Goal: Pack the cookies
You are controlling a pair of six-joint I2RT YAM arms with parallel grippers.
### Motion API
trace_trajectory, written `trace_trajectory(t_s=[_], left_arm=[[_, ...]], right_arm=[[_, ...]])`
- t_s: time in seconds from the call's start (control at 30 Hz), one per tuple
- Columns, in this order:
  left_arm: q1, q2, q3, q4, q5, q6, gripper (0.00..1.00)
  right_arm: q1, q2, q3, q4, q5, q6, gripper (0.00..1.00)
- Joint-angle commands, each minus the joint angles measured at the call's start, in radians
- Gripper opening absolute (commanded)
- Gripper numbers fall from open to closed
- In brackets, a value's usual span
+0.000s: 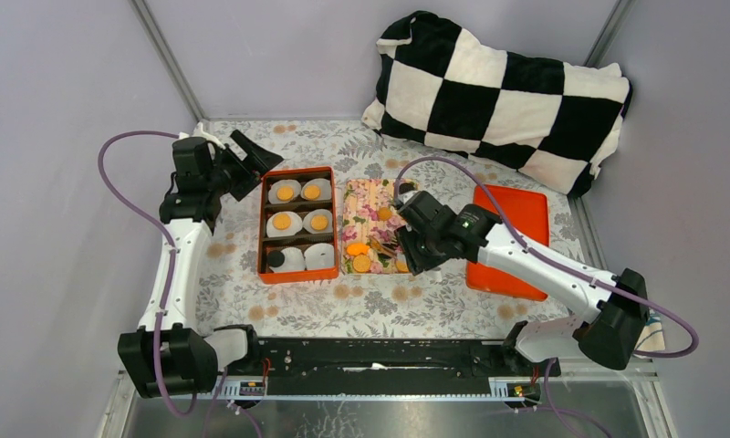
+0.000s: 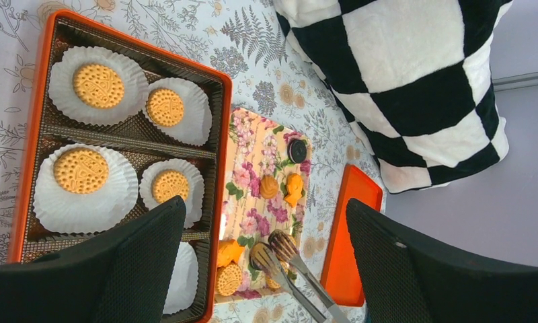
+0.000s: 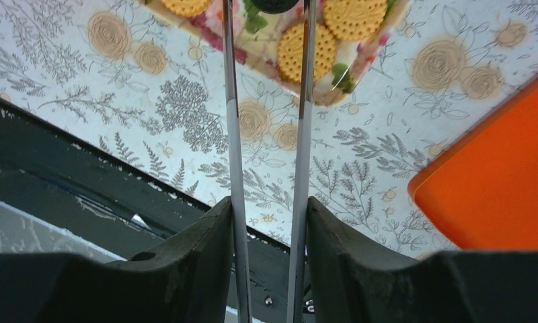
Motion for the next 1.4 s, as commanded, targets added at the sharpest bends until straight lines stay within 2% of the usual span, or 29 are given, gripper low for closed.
trace_trajectory(t_s=[0.0,0.33,0.57,0.67,0.77,0.97,1.37], left_arm=[[-0.012,-0.018,0.005,0.013,-0.012,-0.009,0.93],[-0.015,-0.031,-0.004,0.012,-0.005,-0.017,0.93],[-0.014,-0.028,-0.008,0.013,-0.001,-0.020,0.93],[-0.016,-0.026,-0.003,0.013,0.000,-0.020,0.93],[-0.015,-0.029,0.002,0.012,-0.004,-0.020,0.93],[-0.015,-0.020,0.032,0.001,-0.025,-0.021,0.93],[-0.015,0.002,0.036,-0.011,-0.051,0.000,0.93]], right_arm=[[0.034,-0.055,-0.025,-0.013,-0.015,0.047,0.48],[0.054,-0.054,-0.060,-0.066,0.028,0.052,0.49],[0.080,-0.023,0.000,-0.112,0.090,0.051,0.32],[0.095,-0.012,0.056,-0.133,0.141,0.048,0.23],[0.110,-0.016,0.142,-0.121,0.183,0.033,0.19],[0.137,0.049,0.309,-0.056,0.133,-0.014,0.18],[0.278,0.282,0.429,0.047,0.026,-0.076,0.18]])
